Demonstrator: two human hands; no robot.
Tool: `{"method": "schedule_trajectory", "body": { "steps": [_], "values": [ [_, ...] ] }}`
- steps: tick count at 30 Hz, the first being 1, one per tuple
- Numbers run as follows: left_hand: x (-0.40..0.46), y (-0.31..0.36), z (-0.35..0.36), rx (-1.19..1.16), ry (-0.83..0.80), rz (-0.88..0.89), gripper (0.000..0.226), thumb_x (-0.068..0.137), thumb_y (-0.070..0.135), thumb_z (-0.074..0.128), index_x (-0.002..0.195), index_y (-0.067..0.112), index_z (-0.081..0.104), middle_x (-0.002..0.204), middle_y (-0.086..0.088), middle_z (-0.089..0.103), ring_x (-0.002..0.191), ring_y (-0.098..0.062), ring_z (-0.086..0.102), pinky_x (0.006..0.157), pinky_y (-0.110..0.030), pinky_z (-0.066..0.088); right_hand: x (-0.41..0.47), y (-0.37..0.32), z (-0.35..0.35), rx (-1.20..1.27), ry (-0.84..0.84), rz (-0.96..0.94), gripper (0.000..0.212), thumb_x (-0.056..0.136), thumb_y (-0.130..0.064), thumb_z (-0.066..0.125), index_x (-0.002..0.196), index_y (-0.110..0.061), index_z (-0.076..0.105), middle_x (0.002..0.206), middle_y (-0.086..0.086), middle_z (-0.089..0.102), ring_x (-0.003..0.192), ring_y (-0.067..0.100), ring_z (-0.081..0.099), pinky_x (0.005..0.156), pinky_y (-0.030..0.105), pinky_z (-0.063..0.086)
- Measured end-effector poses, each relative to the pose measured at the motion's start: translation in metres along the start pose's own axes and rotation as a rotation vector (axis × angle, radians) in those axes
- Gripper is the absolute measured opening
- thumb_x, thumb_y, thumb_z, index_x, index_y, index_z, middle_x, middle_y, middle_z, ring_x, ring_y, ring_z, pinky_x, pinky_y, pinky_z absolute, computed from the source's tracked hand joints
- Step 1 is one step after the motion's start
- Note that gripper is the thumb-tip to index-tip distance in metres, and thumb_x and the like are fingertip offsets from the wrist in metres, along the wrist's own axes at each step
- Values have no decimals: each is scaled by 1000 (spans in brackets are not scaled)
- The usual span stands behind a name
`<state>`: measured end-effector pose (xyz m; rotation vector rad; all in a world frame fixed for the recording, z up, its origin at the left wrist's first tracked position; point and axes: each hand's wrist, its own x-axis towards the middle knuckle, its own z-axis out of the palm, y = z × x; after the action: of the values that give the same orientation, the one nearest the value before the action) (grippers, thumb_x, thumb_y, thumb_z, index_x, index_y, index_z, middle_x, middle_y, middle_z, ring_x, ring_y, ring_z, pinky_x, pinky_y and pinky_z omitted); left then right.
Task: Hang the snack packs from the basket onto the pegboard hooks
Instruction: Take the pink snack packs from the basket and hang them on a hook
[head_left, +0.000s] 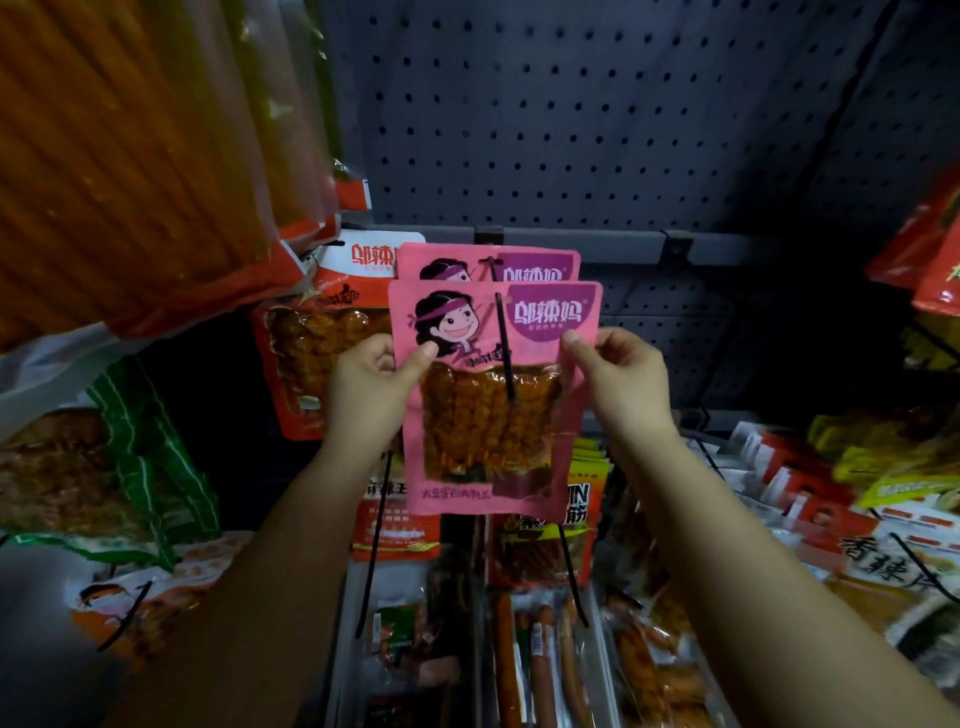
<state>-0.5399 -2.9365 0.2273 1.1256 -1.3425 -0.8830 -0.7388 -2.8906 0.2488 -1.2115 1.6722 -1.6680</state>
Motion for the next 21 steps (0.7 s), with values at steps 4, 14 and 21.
{"method": "schedule_trajectory", "body": {
  "steps": [4,14,21],
  "values": [
    [30,1,9,95,27,24,8,84,24,69,78,23,63,76,0,70,75,-26,69,76,-46,57,29,2,11,-101,40,9,26,88,-28,64,70,-10,62,77,17,70,75,37,68,74,50,56],
    [59,-1,26,346,187,46,39,82,31,69,59,25,39,57,10,45,49,-4,40,42,-13,27,64,8,25,-244,101,2,30,86,-37,63,77,-9,65,78,8,71,77,25,67,76,41,55],
    [51,-9,25,298,206,35,27,80,34,72,89,16,54,89,-1,61,77,-15,57,57,-19,38,56,23,20,-232,67,57,29,83,-42,66,81,-14,58,88,11,71,85,27,67,81,42,54]
  ]
}}
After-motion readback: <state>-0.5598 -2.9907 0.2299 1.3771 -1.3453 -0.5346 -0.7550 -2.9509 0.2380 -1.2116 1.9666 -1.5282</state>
